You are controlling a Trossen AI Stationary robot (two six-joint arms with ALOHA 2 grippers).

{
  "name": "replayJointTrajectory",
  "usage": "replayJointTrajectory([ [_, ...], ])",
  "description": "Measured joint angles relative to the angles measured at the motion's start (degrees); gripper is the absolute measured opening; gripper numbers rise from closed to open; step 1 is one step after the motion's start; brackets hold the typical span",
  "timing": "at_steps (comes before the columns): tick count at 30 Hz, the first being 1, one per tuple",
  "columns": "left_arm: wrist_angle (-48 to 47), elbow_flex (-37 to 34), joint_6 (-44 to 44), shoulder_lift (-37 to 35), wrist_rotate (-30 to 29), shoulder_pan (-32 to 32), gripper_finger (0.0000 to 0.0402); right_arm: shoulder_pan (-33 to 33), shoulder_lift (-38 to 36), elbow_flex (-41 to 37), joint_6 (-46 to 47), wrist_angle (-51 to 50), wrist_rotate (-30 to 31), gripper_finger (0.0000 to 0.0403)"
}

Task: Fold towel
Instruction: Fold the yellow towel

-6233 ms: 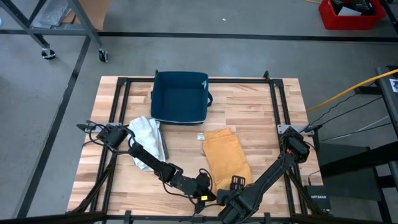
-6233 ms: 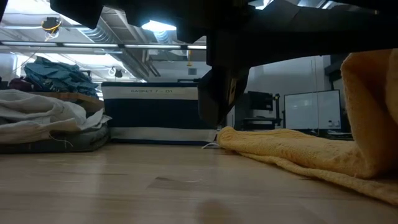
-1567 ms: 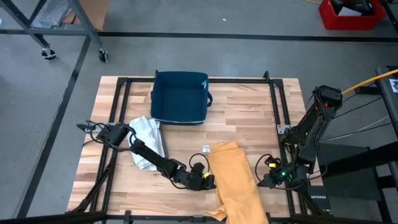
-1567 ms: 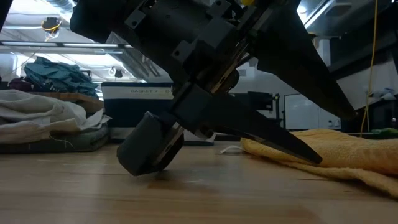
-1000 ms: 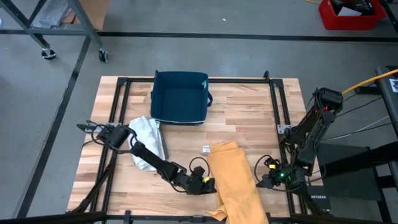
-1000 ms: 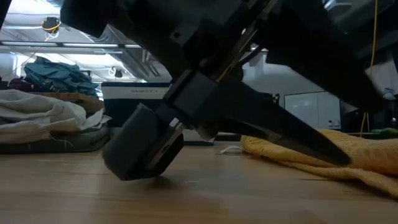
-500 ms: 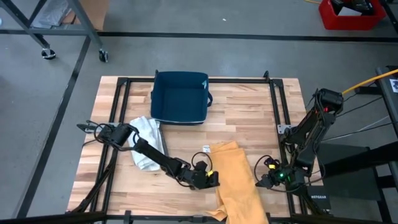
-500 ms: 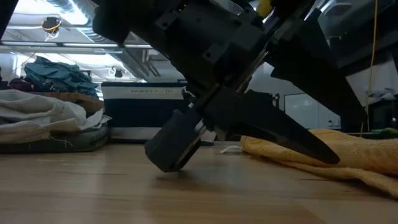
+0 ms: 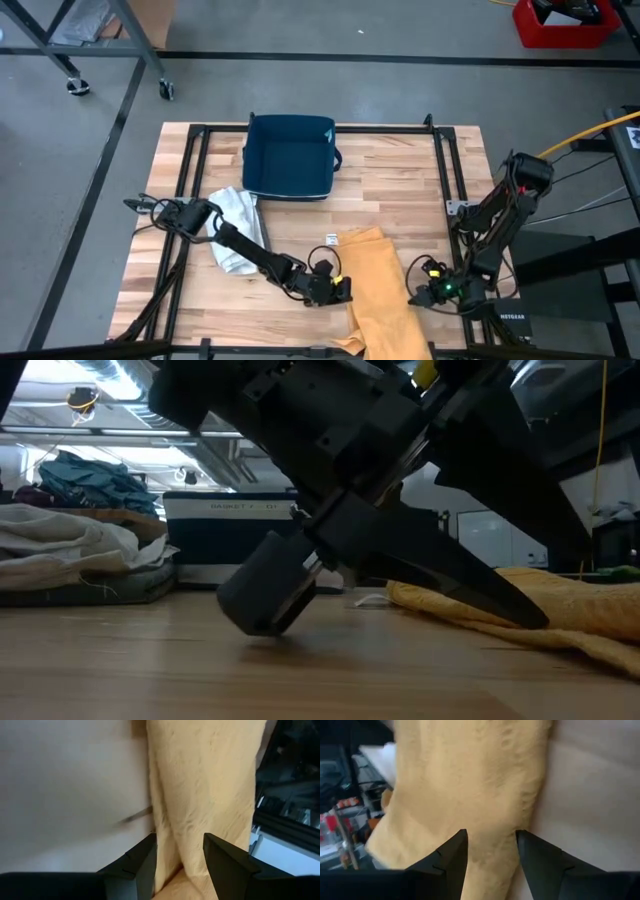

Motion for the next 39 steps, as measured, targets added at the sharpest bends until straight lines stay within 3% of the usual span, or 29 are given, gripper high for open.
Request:
replayJointTrajectory([
  [10,-1.4,0.0,-3.7,0.9,1.3,-0.9,0.0153,-0.1,3.4,0.0,0.3,2.4,0.4,0.0175],
  [16,3.7,0.1,-6.9,3.3,2.0,-0.4,0.0153,-3.0,3.4,0.0,-0.1,3.3,0.0,0.0175],
  [28,3.5,1.4,-2.5,3.7,2.2,1.4,0.0153,-12.3,3.4,0.0,-16.4,9.6,-6.5,0.0175],
  [34,3.7,1.4,0.4,3.7,1.8,1.6,0.0153,-13.3,3.4,0.0,-19.4,9.6,-7.5,0.0174],
  [39,3.9,1.3,1.5,3.7,1.8,1.4,0.0153,-13.1,3.4,0.0,-21.0,9.6,-7.5,0.0136],
])
